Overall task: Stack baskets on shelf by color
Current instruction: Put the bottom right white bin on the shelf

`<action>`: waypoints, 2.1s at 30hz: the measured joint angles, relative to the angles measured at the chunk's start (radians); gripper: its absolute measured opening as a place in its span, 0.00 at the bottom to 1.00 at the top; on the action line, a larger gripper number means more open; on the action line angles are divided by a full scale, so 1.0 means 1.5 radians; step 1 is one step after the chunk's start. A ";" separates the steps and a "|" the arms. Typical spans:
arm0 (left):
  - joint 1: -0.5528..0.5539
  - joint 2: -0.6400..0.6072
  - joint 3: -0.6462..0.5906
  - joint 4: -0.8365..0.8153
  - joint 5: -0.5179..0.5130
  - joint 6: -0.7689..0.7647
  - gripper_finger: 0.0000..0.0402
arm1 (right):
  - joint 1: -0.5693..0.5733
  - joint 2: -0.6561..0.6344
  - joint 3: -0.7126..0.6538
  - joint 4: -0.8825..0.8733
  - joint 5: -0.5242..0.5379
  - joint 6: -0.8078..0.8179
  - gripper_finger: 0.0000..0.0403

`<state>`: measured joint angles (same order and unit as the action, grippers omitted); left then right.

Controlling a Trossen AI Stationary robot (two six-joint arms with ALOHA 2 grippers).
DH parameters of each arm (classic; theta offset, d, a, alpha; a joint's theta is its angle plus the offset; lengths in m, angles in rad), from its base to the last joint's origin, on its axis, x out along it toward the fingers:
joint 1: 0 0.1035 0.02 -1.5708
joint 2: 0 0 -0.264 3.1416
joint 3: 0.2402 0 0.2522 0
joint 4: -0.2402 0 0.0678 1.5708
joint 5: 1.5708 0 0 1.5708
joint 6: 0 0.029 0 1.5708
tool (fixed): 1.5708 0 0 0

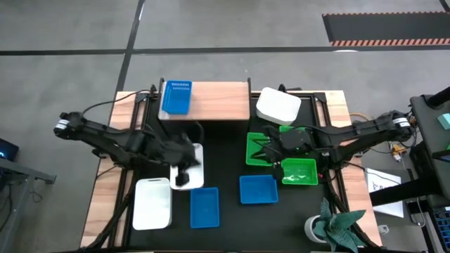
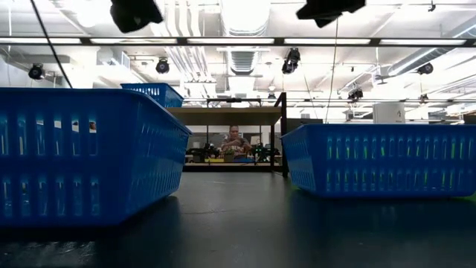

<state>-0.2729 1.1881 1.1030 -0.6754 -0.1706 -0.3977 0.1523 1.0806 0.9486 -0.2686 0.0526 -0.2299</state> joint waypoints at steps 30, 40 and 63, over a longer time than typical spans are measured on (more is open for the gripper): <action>-0.024 0.184 0.008 -0.201 0.271 -0.051 0.41 | 0.006 -0.078 -0.149 0.098 0.000 0.036 0.02; -0.025 0.203 -0.008 -0.171 0.266 -0.064 0.41 | 0.006 -0.078 -0.149 0.096 0.000 0.036 0.02; -0.025 0.257 -0.001 -0.170 0.262 -0.061 0.02 | 0.006 -0.078 -0.149 0.095 0.000 0.030 0.02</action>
<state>-0.3107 1.5738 1.1008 -0.9301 0.2219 -0.4897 0.1616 0.9642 0.7254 -0.1268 0.0526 -0.1853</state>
